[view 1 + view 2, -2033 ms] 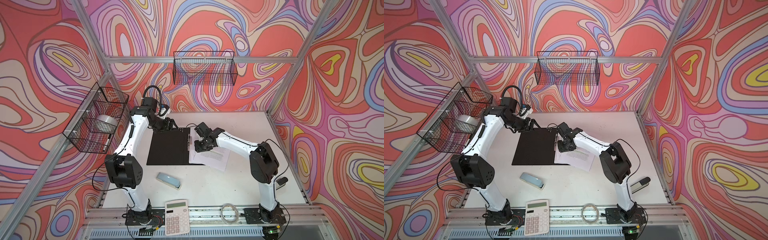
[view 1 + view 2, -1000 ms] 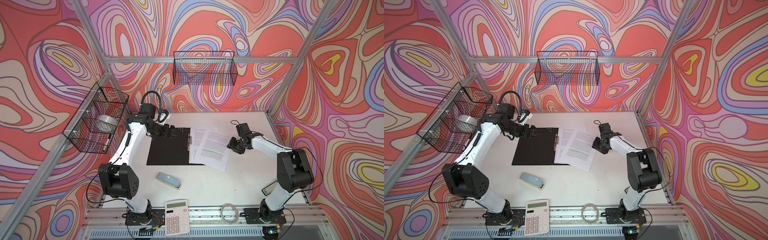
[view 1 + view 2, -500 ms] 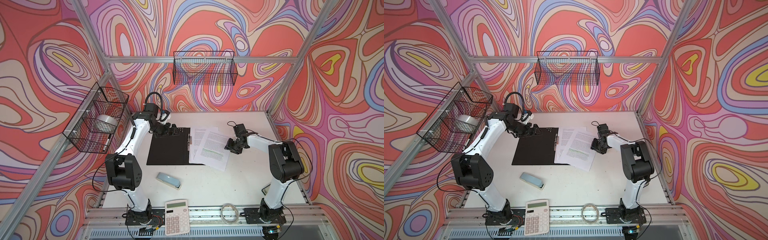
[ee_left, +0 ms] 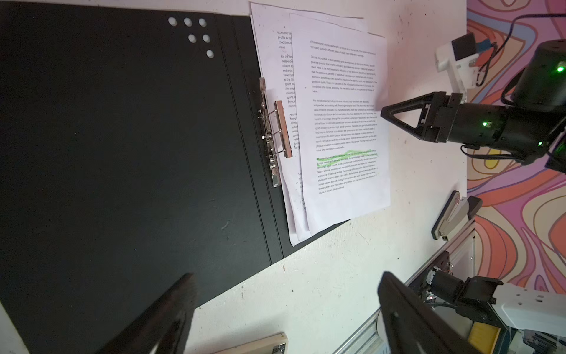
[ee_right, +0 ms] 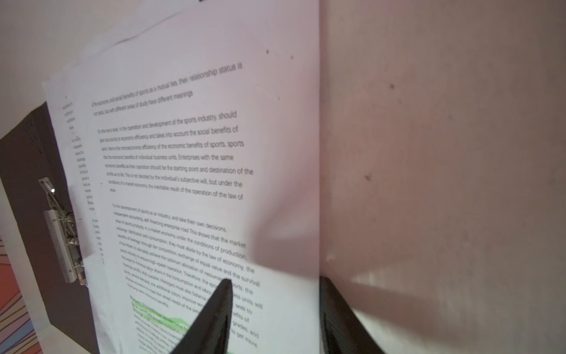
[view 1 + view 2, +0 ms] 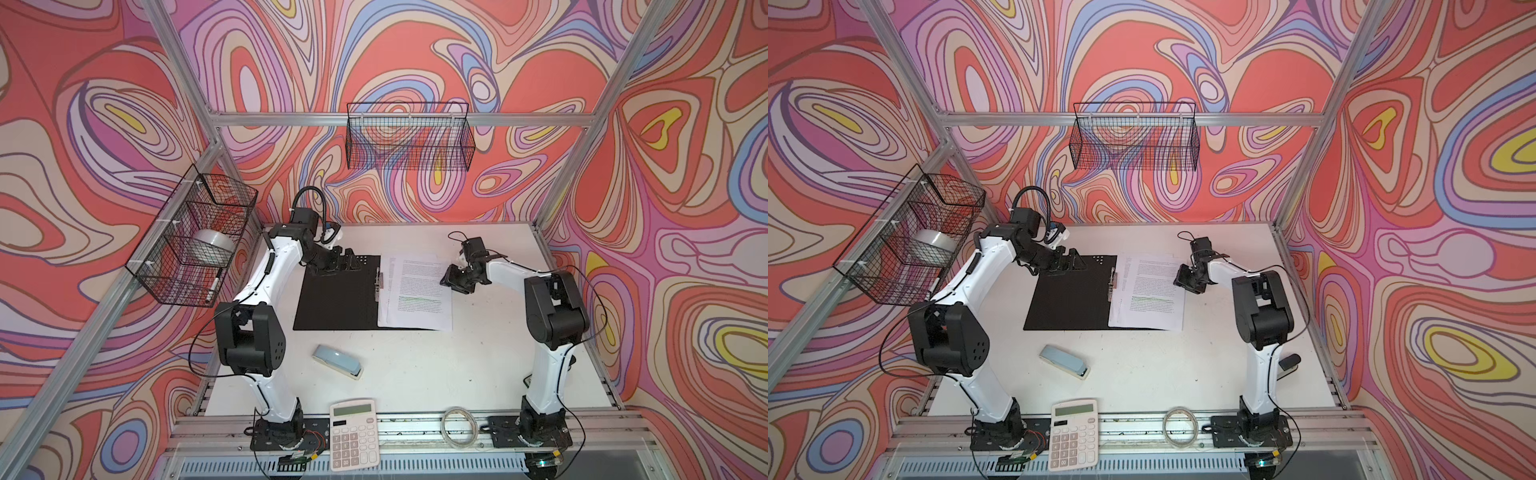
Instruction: Put the files into the folder
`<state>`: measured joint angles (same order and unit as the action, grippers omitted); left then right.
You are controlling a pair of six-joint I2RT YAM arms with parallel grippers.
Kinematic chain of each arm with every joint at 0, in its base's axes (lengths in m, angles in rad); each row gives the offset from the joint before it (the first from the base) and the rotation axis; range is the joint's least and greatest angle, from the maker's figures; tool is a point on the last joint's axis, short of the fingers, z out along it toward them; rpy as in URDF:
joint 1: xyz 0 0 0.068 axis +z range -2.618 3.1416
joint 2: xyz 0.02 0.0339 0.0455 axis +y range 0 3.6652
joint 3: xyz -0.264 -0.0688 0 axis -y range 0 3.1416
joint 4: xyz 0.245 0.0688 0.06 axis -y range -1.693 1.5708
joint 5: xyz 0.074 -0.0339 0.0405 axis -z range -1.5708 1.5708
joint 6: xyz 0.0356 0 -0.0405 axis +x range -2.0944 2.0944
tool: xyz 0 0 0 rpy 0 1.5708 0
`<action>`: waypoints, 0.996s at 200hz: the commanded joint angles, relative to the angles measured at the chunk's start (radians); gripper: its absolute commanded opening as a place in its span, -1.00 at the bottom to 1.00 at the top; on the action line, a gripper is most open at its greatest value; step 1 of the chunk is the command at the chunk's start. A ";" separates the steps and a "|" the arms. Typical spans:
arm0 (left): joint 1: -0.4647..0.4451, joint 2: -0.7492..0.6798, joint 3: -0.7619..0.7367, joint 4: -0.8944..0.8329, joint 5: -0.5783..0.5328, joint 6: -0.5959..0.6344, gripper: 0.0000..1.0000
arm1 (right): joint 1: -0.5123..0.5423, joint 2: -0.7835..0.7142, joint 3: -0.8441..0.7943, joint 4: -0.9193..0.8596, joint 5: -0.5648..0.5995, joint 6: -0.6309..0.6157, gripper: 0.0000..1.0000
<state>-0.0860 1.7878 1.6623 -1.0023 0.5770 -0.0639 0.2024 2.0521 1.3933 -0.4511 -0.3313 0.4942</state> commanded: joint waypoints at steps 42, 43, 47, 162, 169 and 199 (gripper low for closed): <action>-0.001 0.021 0.034 -0.022 0.024 0.013 0.86 | -0.003 0.084 0.140 -0.036 -0.077 -0.086 -0.11; -0.001 0.021 0.034 -0.022 0.024 0.013 0.86 | -0.003 0.084 0.141 -0.036 -0.078 -0.087 -0.10; -0.001 0.022 0.033 -0.023 0.026 0.016 0.86 | -0.003 0.084 0.142 -0.036 -0.082 -0.085 -0.10; -0.001 0.025 0.038 -0.024 0.049 0.019 0.86 | 0.034 0.117 0.193 -0.113 -0.131 -0.109 -0.12; -0.001 0.027 0.039 -0.024 0.050 0.018 0.86 | 0.040 0.114 0.192 -0.118 -0.127 -0.110 -0.12; -0.002 0.033 0.047 -0.021 0.058 0.011 0.86 | 0.051 0.107 0.194 -0.135 -0.120 -0.118 -0.11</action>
<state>-0.0860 1.8011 1.6764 -1.0031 0.6128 -0.0566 0.2394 2.1639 1.5673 -0.5556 -0.4633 0.3973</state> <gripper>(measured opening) 0.928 0.441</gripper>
